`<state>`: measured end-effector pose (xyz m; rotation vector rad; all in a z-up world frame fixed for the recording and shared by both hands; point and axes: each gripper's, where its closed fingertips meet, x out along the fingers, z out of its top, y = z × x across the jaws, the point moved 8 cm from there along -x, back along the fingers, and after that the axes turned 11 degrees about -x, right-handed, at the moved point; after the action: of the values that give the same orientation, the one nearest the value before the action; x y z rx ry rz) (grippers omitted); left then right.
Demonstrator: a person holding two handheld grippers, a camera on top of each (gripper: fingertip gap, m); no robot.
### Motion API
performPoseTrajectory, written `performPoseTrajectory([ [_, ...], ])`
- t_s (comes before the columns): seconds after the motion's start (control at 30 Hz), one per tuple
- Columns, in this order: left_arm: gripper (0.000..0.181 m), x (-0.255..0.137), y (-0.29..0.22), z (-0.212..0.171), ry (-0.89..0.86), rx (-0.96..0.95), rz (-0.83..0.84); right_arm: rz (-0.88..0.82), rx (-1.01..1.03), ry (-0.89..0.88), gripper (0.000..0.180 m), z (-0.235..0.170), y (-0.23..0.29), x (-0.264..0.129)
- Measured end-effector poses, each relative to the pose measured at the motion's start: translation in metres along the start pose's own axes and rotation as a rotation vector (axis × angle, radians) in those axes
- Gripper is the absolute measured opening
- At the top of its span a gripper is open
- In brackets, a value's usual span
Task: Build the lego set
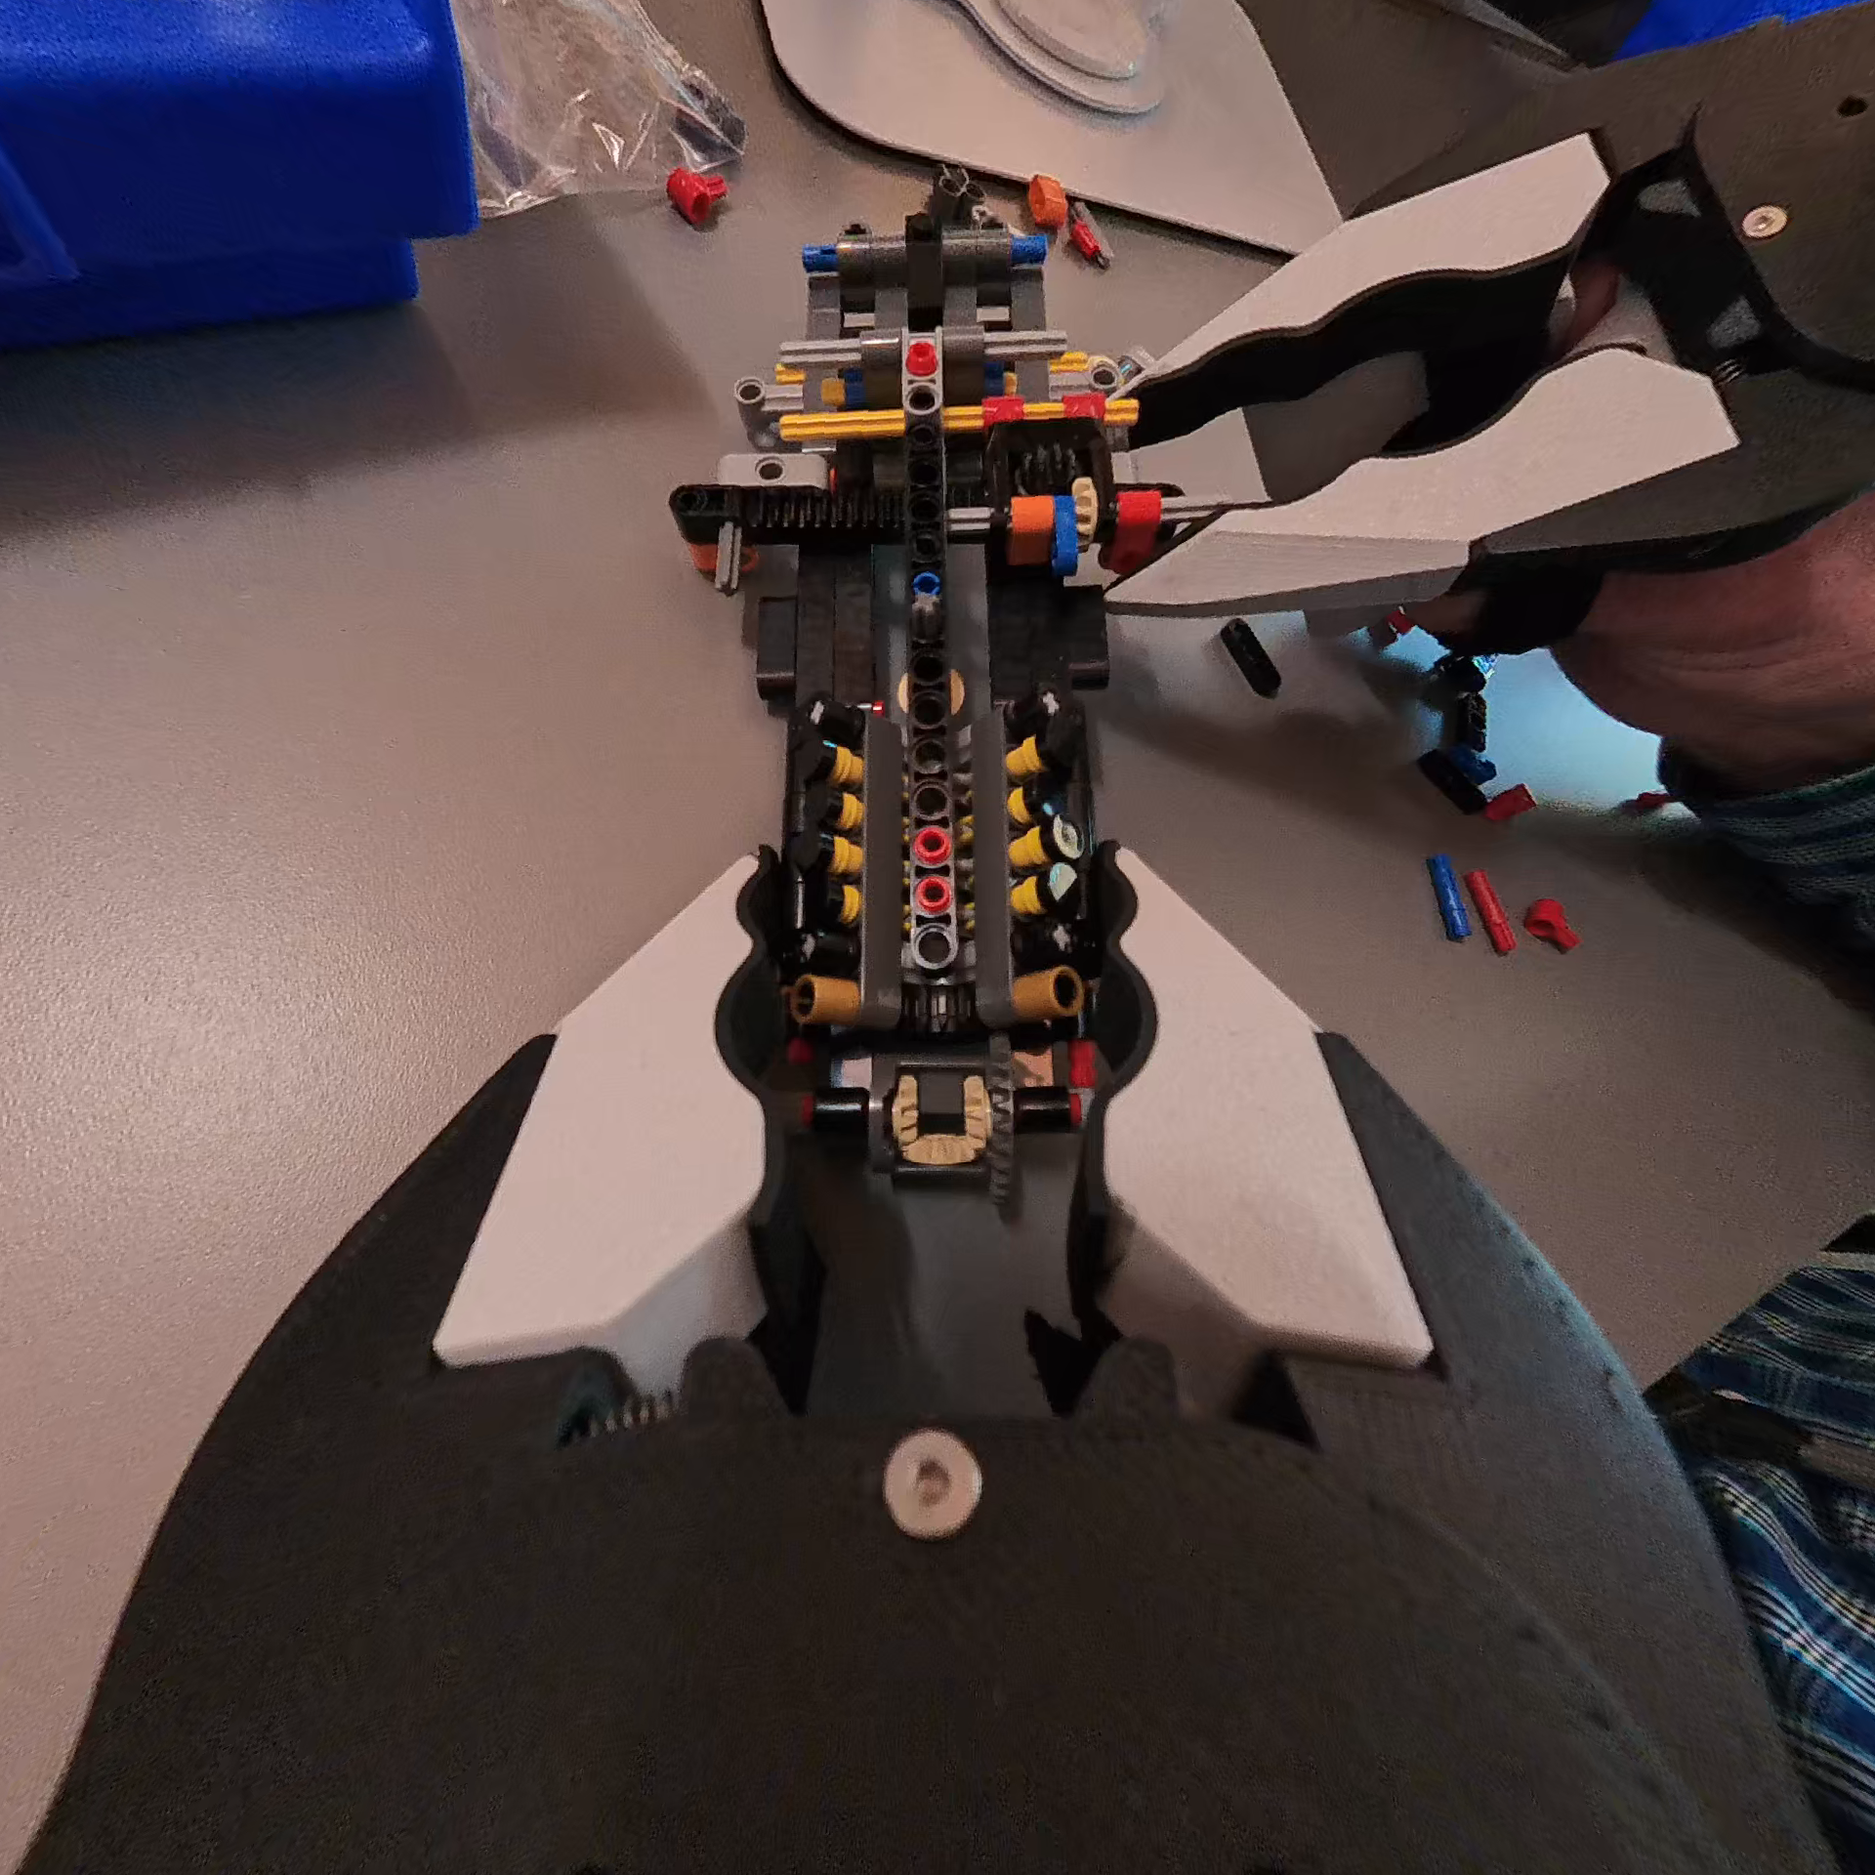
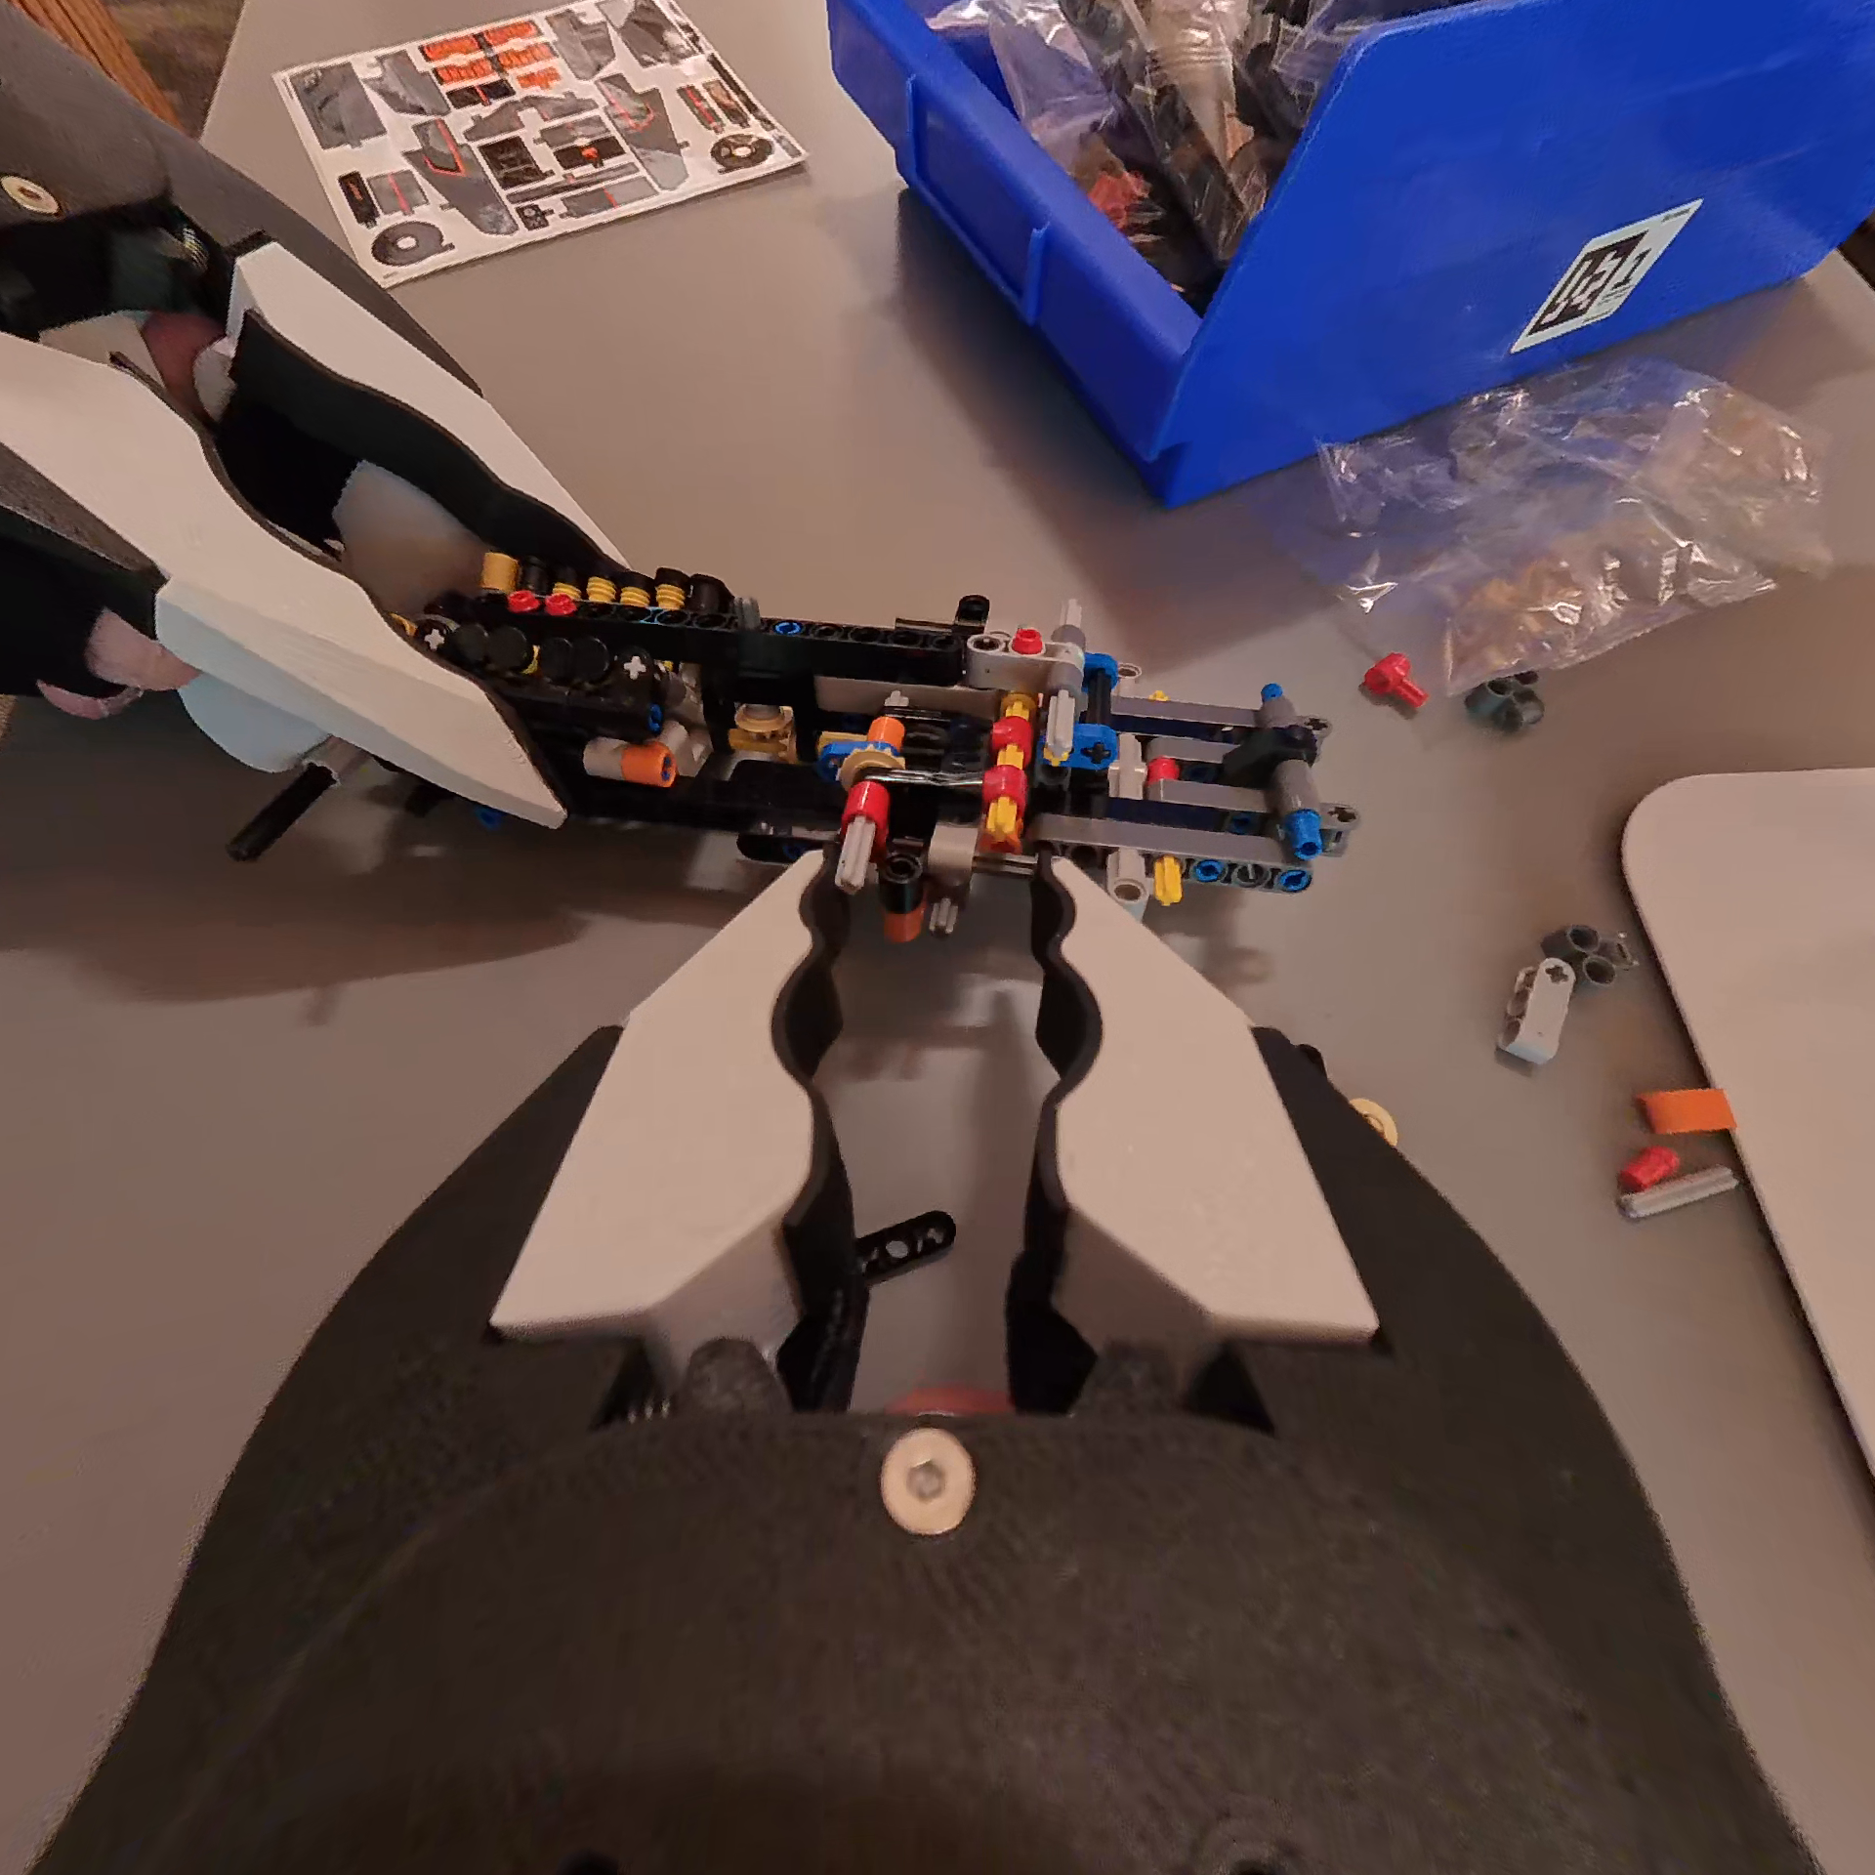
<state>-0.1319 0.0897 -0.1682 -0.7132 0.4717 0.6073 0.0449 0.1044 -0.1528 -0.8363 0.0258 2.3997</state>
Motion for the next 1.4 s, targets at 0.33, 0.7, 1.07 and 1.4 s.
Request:
performPoseTrajectory([
  [0.33,0.059,0.001,-0.001,0.000,0.007,0.008,0.007,-0.002,-0.050,0.004,0.032,0.000,0.000,0.002],
  [0.7,0.055,-0.023,-0.007,0.031,-0.029,0.228,0.025,0.025,-0.054,-0.005,0.033,-0.004,-0.002,0.002],
  [1.07,0.038,0.031,-0.038,0.073,0.172,0.899,-0.002,0.035,-0.090,-0.021,0.033,-0.002,-0.001,0.002],
  [1.4,0.027,0.041,-0.039,0.065,0.168,0.929,-0.056,0.041,-0.080,-0.029,0.033,-0.005,-0.004,0.003],
])
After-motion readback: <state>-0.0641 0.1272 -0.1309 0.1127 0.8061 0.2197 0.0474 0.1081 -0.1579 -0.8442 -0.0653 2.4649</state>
